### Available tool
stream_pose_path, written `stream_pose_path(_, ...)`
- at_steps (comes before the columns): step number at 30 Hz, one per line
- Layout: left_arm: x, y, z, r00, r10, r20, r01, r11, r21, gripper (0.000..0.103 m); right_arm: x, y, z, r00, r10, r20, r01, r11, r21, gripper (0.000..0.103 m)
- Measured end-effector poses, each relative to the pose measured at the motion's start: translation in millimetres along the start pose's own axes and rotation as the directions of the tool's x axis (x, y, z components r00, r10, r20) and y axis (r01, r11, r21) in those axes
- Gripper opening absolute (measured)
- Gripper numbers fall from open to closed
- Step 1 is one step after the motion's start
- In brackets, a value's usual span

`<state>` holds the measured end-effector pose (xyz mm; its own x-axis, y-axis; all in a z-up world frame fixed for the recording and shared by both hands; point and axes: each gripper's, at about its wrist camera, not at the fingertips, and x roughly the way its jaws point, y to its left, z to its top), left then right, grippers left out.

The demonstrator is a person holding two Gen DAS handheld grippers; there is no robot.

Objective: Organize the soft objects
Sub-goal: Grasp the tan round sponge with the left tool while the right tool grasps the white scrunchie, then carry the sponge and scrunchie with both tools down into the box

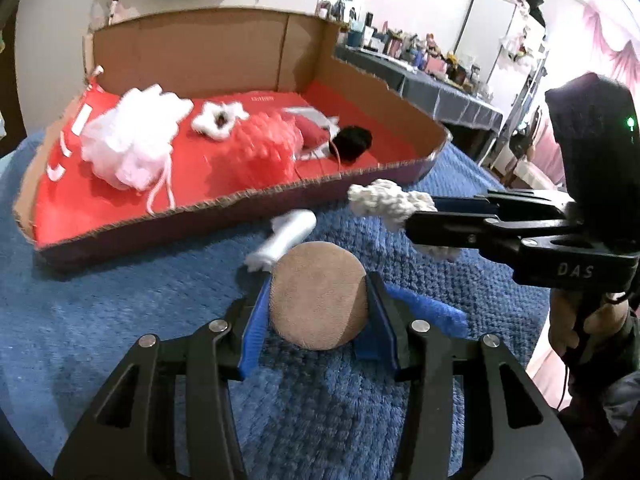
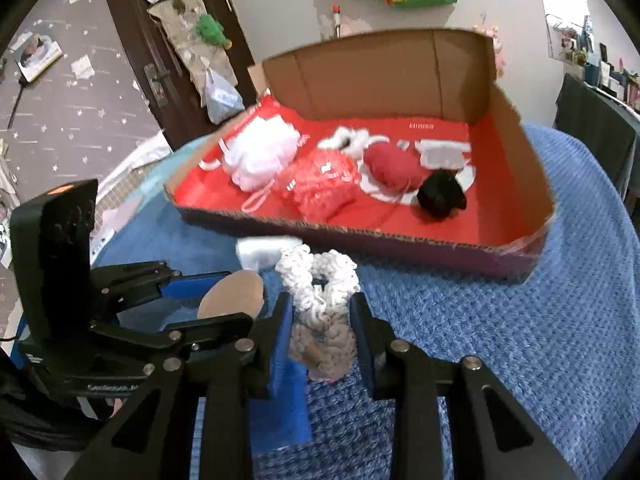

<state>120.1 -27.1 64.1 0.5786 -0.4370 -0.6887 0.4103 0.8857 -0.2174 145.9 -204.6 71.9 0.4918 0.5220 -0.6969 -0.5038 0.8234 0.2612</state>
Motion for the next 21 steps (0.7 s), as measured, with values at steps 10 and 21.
stream_pose_path(10, -25.8, 8.5, -0.5, 0.999, 0.019, 0.049, -0.019, 1.000, 0.004, 0.044, -22.1, 12.1, -1.9, 0.998, -0.023, 0.054, 0.023, 1.000, 0.017, 0.032)
stream_pose_path(21, -38.5, 15.5, 26.3, 0.995, 0.003, 0.103, -0.004, 1.000, 0.008, 0.044, -26.6, 13.4, 6.8, 0.996, -0.016, 0.082, 0.014, 1.000, 0.024, 0.032)
